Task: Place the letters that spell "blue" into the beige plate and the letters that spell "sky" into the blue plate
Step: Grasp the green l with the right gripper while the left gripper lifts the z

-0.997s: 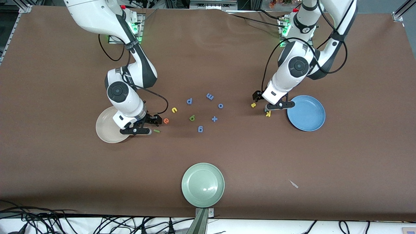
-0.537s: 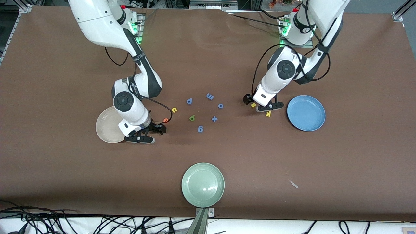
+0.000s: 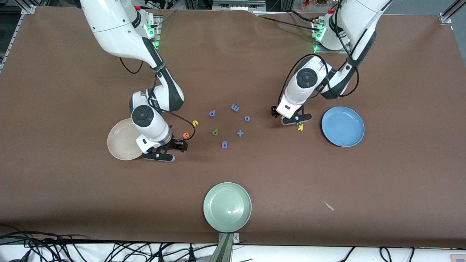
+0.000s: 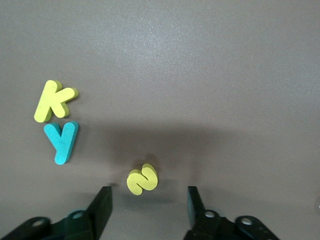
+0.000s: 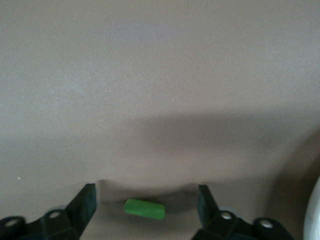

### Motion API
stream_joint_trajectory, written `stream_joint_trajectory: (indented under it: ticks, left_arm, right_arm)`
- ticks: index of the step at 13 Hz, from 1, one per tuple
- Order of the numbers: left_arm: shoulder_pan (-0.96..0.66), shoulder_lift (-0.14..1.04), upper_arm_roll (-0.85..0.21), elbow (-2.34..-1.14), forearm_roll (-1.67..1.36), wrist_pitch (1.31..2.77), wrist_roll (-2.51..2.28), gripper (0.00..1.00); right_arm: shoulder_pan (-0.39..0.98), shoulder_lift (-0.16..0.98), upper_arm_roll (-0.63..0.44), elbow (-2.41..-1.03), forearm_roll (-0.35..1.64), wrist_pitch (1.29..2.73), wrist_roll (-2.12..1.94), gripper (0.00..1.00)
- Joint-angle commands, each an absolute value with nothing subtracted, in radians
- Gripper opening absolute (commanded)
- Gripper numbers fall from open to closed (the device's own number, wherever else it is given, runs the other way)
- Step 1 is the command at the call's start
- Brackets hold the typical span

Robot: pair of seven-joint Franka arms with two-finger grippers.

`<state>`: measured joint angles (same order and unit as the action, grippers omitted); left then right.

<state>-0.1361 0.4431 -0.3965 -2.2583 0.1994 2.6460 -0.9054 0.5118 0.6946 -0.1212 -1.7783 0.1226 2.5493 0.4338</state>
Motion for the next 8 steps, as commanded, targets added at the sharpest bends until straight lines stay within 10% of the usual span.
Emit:
stream_joint_trajectory:
  ticks: [1,8]
  left_arm:
    - [-0.141,0.465,-0.391,-2.231,0.236,2.645,-0.937,0.58]
    - [-0.138,0.477,-0.382,-2.227,0.238,2.638,-0.937,0.54]
  right_arm:
    - [0.517,0.698,-0.114,-1.789,0.144,2.549,0.466,0.78]
    - [0.517,0.681,-0.107,-1.805,0.144,2.528,0.465,0.43]
